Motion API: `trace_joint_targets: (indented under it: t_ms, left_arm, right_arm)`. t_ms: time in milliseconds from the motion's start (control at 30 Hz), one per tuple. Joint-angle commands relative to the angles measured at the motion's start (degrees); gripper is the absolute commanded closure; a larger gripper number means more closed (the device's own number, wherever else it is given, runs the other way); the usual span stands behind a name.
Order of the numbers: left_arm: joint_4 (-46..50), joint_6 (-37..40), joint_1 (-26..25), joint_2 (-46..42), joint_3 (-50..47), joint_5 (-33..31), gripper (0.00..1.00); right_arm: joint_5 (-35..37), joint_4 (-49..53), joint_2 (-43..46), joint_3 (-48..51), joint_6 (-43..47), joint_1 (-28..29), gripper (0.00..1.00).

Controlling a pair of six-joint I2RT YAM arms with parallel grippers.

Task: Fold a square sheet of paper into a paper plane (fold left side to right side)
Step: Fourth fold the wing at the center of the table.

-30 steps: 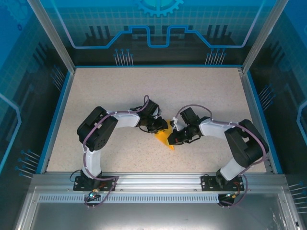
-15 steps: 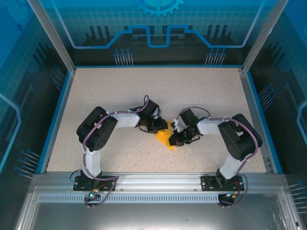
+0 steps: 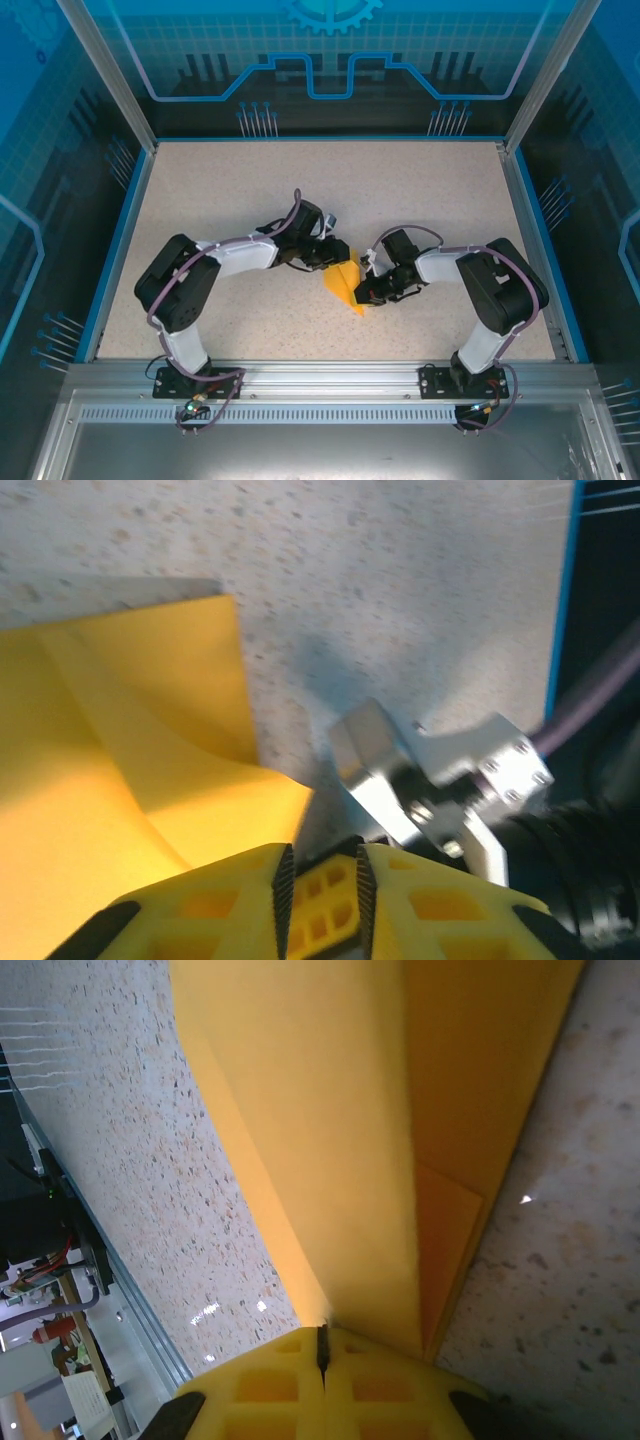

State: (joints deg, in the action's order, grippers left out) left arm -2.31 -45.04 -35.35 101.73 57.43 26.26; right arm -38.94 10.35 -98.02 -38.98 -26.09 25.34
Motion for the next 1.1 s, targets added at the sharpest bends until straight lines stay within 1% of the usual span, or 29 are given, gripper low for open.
trace_joint_targets:
  t_ms: [0, 167, 400, 600, 867, 1067]
  left_arm:
    - [-6.02, -1.01, -2.32, 0.00, -3.55, 5.01, 0.77]
    - [-9.04, -2.57, -4.60, 3.43, -4.34, 6.08, 0.82]
    - [-8.56, -2.29, -4.73, 7.34, -4.10, 3.96, 0.87]
    - [-8.72, -1.55, -4.33, 10.44, -3.31, 3.10, 0.89]
    - [-9.35, 0.88, -0.79, 11.93, -2.28, 2.44, 0.89]
    - [-8.73, 4.02, 2.69, 14.74, 1.03, 4.03, 0.89]
  right_arm:
    - [9.67, 5.56, -3.39, 3.03, 0.52, -1.52, 1.00]
    - [9.86, 5.67, -3.32, 2.95, 0.53, -1.44, 1.00]
    - [10.12, 6.09, -3.14, 2.99, 0.73, -1.37, 1.00]
    - [10.95, 6.76, -3.19, 2.70, 0.84, -1.12, 1.00]
    - [11.69, 8.55, -4.70, 1.50, 1.25, -0.12, 1.00]
    - [12.15, 8.85, -4.72, 1.29, 1.21, 0.10, 1.00]
